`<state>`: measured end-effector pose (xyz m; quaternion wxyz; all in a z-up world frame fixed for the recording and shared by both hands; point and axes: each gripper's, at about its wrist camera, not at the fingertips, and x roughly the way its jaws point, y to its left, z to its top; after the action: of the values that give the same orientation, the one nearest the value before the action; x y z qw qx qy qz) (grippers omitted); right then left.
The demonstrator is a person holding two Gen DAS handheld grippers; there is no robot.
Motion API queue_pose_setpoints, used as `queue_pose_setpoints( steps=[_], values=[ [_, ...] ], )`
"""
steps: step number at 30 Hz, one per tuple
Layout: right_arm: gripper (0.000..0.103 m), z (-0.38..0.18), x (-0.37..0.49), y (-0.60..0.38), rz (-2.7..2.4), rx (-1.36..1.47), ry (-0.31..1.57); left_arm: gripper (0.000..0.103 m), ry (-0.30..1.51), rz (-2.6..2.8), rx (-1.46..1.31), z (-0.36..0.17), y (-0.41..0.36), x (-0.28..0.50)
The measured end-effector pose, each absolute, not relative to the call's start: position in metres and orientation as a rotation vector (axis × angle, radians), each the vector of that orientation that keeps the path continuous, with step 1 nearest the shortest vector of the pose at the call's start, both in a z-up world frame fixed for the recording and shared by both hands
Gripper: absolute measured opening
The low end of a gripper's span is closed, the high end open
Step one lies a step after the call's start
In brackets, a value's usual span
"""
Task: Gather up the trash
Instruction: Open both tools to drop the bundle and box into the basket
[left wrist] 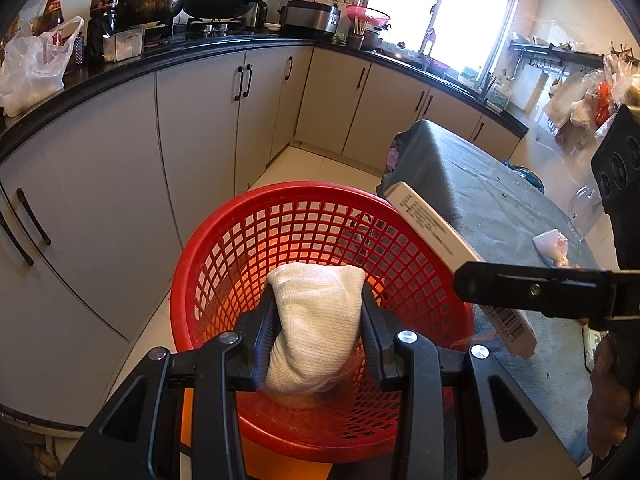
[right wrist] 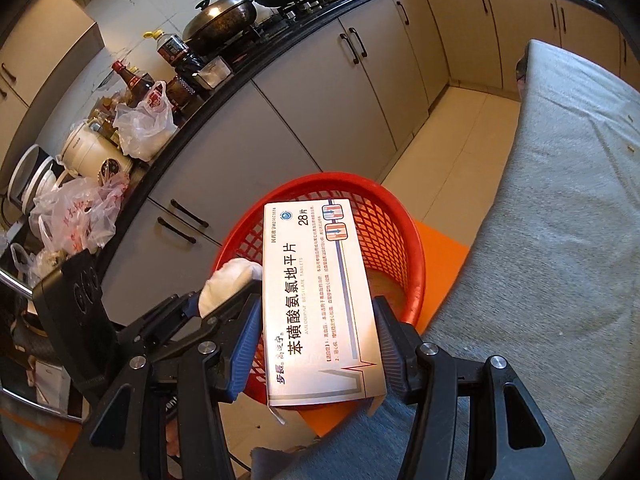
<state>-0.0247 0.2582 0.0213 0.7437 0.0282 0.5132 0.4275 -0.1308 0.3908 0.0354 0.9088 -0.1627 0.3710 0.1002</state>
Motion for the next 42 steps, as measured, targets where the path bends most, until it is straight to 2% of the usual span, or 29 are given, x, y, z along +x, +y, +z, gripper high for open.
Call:
queue_pose_setpoints(
  steps=[14,17,21,24,42],
  values=[
    [0.060,0.006,-0.013,0.264,0.927,0.099,1.174,0.039,0.779,0.208,-0.335,0.028,0.393,-0.125],
    [0.060,0.006,-0.012,0.262,0.924,0.102,1.173,0.043,0.782,0.206,-0.336,0.027,0.393,-0.124],
    [0.060,0.008,-0.011,0.259,0.923,0.109,1.166,0.054,0.775,0.210,-0.337,0.028,0.393,-0.124],
    [0.060,0.011,-0.010,0.254,0.920,0.117,1.161,0.056,0.775,0.208,-0.340,0.028,0.394,-0.124],
    [0.060,0.039,-0.023,0.184,0.831,0.139,1.051,0.057,0.739,0.177,-0.284,0.053,0.361,-0.127]
  ],
)
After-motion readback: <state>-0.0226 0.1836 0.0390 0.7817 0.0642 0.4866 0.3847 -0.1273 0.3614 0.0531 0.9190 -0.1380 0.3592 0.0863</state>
